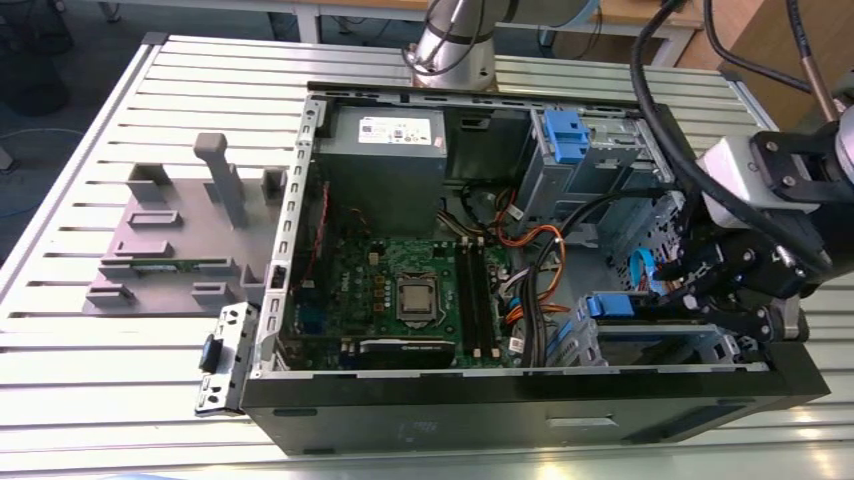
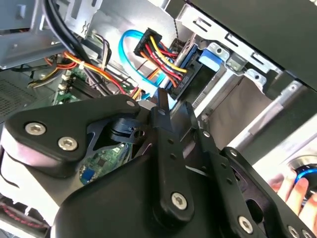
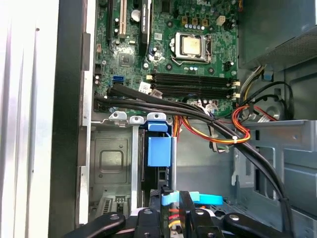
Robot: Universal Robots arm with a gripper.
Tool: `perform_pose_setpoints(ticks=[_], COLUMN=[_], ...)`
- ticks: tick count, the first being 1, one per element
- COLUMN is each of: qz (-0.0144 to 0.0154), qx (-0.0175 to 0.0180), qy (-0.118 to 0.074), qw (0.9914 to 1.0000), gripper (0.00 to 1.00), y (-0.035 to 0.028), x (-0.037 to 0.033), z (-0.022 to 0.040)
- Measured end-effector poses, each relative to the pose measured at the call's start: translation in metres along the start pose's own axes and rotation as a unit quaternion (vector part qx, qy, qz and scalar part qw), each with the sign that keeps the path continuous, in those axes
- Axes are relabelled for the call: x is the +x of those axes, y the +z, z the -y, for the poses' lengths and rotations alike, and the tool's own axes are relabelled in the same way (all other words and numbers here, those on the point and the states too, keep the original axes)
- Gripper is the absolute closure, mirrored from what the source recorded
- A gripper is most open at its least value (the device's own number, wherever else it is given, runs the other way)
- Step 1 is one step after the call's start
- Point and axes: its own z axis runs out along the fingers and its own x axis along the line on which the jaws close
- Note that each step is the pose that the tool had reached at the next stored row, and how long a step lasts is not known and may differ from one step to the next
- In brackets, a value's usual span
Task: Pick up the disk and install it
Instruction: 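Insert the second disk wire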
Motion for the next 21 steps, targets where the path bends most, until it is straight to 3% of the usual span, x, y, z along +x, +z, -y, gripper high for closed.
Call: perform_pose_setpoints(ticks=[3, 7, 8, 11, 21], qz=[0.0007, 0.0016, 0.002, 0.0031, 0.0054], qx=[0.0, -0.0001, -0.0005, -0.0039, -0.0145], qy=[0.0, 0.0, 0.0, 0.0, 0.002], qw=[1.0, 1.0, 1.0, 0.99999, 0.99988], gripper=[0.7, 0.72, 0.78, 0.89, 0.89], y=[-0.0055, -0.0055, -0.0052, -0.0021, 0.0111], x=[-0.001, -0.001, -0.0009, -0.0004, 0.0022], z=[-0.0003, -0.0004, -0.0004, 0.0, 0.0023])
